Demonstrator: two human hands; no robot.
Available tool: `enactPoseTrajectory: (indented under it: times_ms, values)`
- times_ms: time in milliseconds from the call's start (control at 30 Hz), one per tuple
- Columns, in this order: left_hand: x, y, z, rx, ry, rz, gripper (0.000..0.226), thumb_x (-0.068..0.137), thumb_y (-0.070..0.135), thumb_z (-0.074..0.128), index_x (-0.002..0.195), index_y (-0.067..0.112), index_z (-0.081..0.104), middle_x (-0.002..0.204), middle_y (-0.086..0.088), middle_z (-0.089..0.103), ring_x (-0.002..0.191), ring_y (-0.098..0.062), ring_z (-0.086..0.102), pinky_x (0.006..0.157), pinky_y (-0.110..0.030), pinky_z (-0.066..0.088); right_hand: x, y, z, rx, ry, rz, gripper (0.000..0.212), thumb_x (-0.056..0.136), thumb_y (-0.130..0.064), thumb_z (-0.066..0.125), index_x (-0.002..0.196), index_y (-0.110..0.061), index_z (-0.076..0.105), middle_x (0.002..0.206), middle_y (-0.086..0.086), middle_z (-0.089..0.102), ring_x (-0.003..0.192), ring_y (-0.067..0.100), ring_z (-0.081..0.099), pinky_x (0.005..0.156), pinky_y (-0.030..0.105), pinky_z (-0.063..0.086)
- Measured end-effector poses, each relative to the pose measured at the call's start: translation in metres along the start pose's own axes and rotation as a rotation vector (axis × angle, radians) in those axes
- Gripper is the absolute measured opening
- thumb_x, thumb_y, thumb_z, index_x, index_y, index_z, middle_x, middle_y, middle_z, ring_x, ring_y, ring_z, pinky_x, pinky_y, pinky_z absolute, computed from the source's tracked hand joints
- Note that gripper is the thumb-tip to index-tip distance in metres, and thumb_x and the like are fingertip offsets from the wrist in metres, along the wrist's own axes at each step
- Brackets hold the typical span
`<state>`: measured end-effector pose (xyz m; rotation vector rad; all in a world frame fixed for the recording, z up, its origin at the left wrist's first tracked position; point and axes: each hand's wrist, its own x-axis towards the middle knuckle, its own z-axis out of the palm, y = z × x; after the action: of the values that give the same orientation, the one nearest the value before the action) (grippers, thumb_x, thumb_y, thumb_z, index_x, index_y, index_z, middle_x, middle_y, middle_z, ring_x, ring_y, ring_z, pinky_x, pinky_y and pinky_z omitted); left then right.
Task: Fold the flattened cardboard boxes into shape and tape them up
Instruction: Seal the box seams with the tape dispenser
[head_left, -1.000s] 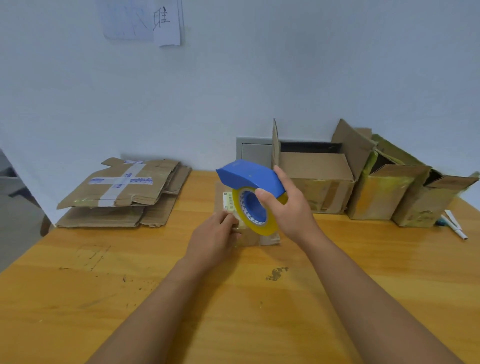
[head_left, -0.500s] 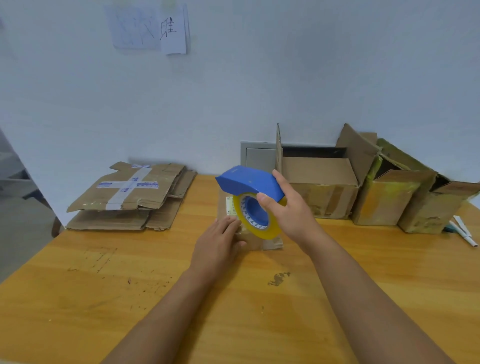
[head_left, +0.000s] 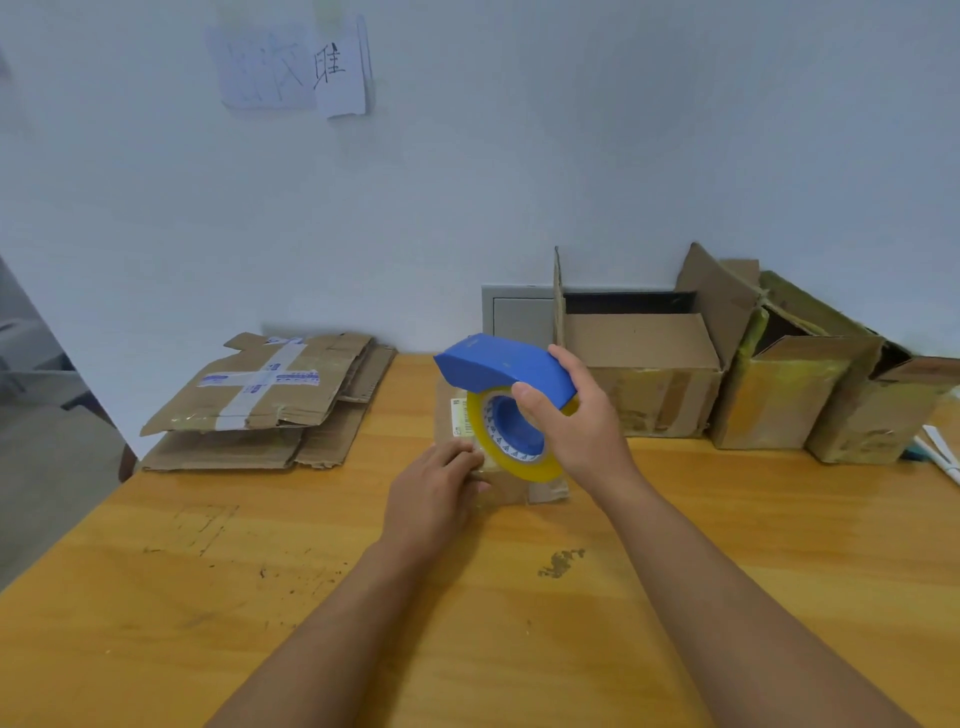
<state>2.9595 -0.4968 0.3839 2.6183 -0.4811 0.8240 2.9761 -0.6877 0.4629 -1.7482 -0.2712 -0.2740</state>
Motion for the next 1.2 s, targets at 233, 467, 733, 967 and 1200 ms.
enactPoseTrajectory:
  times_ms: [233,467,733,967,1200]
  values:
    - [-0.011,-0.005,-0.016,0.026,-0.056,0.084,0.035,0.079,0.021,0.083,0.110,0.009,0.073,0.117,-0.006,0.071,0.106,-0.029,0.068,0.082,-0.039,0.054,-0.014,0.005,-0.026,0.074,-0.007,-0.065,0.066,0.072,-0.061,0.069,0.134,-0.045,0.052,0.125,-0.023,0.053,0.104,-0.012,0.055,0.073,0.007,0.048]
    - [-0.021,-0.005,-0.015,-0.093,-0.089,-0.015,0.042,0.087,0.024,0.075,0.125,0.010,0.065,0.138,0.001,0.057,0.123,-0.019,0.052,0.097,-0.034,0.048,-0.015,0.015,-0.035,0.128,0.027,-0.015,0.066,0.067,-0.058,0.065,0.131,-0.040,0.059,0.122,-0.018,0.060,0.103,-0.001,0.061,0.080,0.022,0.054]
    - [-0.013,-0.009,-0.012,-0.072,-0.069,0.023,0.038,0.081,0.025,0.080,0.115,0.009,0.071,0.124,-0.003,0.068,0.118,-0.025,0.060,0.096,-0.038,0.047,-0.007,0.010,-0.028,0.093,-0.078,-0.044,0.054,0.069,-0.054,0.064,0.123,-0.051,0.060,0.121,-0.018,0.058,0.104,0.013,0.062,0.080,0.031,0.059]
    - [-0.011,-0.013,-0.006,-0.040,-0.091,0.074,0.043,0.087,0.046,0.069,0.121,0.020,0.067,0.119,0.003,0.062,0.108,-0.023,0.055,0.087,-0.036,0.043,-0.003,0.018,-0.028,0.153,0.012,0.001,0.047,0.076,-0.049,0.064,0.122,-0.045,0.061,0.116,-0.015,0.060,0.102,0.020,0.063,0.074,0.035,0.061]
    - [-0.016,-0.012,-0.004,-0.105,-0.039,0.037,0.048,0.085,0.038,0.075,0.125,0.015,0.066,0.116,-0.003,0.058,0.105,-0.021,0.055,0.089,-0.034,0.046,0.007,0.007,0.001,0.078,0.082,-0.046,0.071,0.072,-0.066,0.065,0.137,-0.044,0.047,0.124,-0.027,0.050,0.102,-0.015,0.055,0.071,0.006,0.047]
